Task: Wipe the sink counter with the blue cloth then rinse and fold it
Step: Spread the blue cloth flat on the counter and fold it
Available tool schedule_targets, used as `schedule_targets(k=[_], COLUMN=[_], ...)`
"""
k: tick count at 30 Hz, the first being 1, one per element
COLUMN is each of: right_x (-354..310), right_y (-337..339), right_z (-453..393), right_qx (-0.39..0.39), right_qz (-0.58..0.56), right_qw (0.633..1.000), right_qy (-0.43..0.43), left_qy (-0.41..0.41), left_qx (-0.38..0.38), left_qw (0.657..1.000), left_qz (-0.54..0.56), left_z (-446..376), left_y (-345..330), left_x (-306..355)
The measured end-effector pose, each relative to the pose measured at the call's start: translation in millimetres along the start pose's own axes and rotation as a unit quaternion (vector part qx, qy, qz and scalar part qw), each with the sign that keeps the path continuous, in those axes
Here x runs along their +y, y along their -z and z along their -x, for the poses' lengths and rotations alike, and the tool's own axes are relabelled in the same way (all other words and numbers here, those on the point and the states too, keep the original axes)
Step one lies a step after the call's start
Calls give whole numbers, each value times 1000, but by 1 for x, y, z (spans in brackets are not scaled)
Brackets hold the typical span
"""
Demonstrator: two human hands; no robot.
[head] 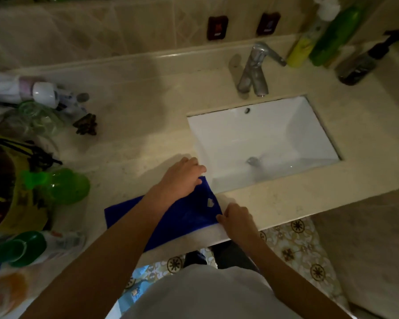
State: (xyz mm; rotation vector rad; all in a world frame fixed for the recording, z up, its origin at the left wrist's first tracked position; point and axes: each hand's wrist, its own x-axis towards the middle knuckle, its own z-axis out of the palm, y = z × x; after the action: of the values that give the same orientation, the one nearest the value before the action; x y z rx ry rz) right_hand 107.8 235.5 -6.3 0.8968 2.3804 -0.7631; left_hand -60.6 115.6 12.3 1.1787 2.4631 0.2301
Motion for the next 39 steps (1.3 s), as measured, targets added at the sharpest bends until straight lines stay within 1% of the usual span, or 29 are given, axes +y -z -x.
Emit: schedule_targets(k=[2,4,8,11,12,15,18,20,22,25,27,31,34,37,39], right_x=[-1,0,4,8,11,25,45,56,62,54,38,-11,-45,-73,-88], right_y=[-2,-3,-5,1,6,27,51,68,82,97,98,79,48,11,-15], right_z=[-2,-2,-3,-7,-9,-13,-16,-15,-10,9,24,48,57,55,52], right_qx=[-7,-4,-13,-32,-29,8,73,99,101,75,43,-52,-80,-110,-113], right_qz=[-12,-15,-48,-93,-113,-162,-211,-230,-253,-276,-264,-180,-123,-58,5], right_qw=[1000,1000,999,995,993,987,974,967,962,958,961,971,961,954,950], right_qy=[-10,-8,-9,-23,-24,-22,-39,-44,-32,23,67,150,235,274,291], left_qy=[-44,-61,-22,12,14,13,-14,-33,-47,-55,-46,-8,25,82,100], left_qx=[-53,-90,-138,-201,-207,-172,-140,-123,-110,-99,-85,-54,-73,-97,-87], left_qw=[996,993,990,975,973,976,978,976,973,967,966,965,964,959,961], left_qz=[-48,-48,19,90,104,135,152,176,196,227,241,255,254,253,245], left_z=[-19,-31,-49,-61,-66,-82,-99,-106,-104,-83,-58,2,42,68,77], left_y=[-1,-2,5,16,19,28,33,38,48,69,80,80,68,46,28], left_x=[0,-1,2,3,5,18,39,49,55,48,34,-9,-46,-77,-89])
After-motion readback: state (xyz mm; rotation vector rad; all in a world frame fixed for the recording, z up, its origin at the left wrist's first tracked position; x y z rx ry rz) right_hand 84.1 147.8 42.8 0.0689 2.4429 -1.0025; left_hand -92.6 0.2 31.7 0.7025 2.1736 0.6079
